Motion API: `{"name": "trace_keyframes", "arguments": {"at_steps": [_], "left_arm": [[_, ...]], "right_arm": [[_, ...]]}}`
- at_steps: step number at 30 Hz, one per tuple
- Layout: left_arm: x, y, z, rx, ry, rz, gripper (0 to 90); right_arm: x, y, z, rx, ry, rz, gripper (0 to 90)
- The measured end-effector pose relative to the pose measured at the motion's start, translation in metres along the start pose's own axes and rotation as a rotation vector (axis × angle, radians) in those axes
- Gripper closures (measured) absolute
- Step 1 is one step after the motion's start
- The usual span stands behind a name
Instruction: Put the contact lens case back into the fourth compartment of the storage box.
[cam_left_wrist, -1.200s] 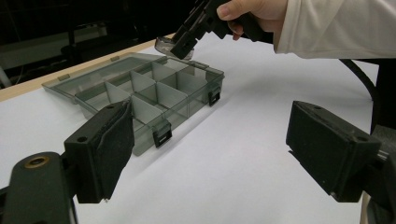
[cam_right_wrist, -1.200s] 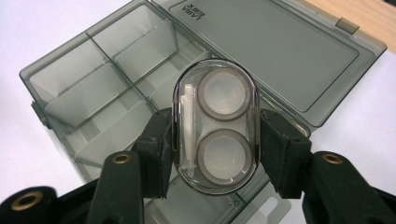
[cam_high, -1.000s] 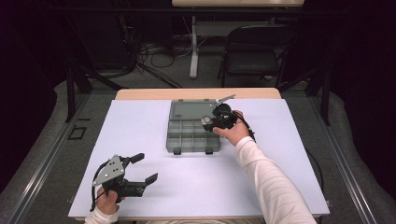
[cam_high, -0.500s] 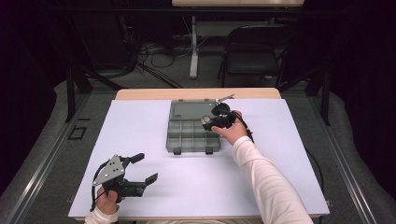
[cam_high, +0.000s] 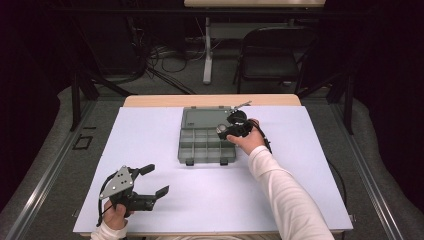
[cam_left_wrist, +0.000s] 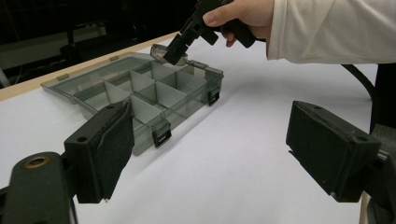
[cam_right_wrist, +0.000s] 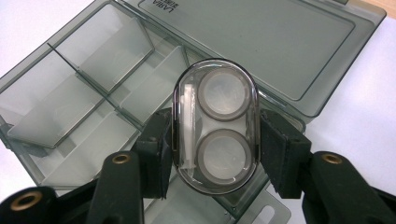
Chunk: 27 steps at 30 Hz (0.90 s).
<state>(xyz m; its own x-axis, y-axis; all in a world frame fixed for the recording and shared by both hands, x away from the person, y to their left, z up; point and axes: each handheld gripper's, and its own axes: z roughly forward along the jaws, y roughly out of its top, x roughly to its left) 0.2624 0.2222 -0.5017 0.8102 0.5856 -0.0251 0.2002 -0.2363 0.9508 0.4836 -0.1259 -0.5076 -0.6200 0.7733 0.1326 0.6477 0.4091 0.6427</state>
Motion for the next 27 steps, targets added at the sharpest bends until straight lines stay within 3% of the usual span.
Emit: {"name": "trace_keyframes", "arguments": {"at_steps": [1,7,19,22,27], "left_arm": [[0.000,0.000,0.000,0.000,0.000,0.000,15.9],[0.000,0.000,0.000,0.000,0.001,-0.002,15.9],[0.002,0.000,0.003,0.003,-0.003,-0.004,15.9],[0.002,0.000,0.003,0.003,-0.002,-0.008,15.9],[0.003,0.000,0.004,0.002,-0.004,-0.006,15.9]], "right_arm": [[-0.002,0.000,0.001,-0.003,0.004,-0.022,48.5],[-0.003,-0.001,0.002,-0.002,-0.008,-0.020,48.4],[-0.002,0.001,-0.007,-0.026,-0.030,-0.003,44.0],[-0.002,0.001,-0.010,-0.032,-0.017,0.003,43.9],[-0.001,0.001,-0.016,-0.038,-0.015,0.017,37.9]]}}
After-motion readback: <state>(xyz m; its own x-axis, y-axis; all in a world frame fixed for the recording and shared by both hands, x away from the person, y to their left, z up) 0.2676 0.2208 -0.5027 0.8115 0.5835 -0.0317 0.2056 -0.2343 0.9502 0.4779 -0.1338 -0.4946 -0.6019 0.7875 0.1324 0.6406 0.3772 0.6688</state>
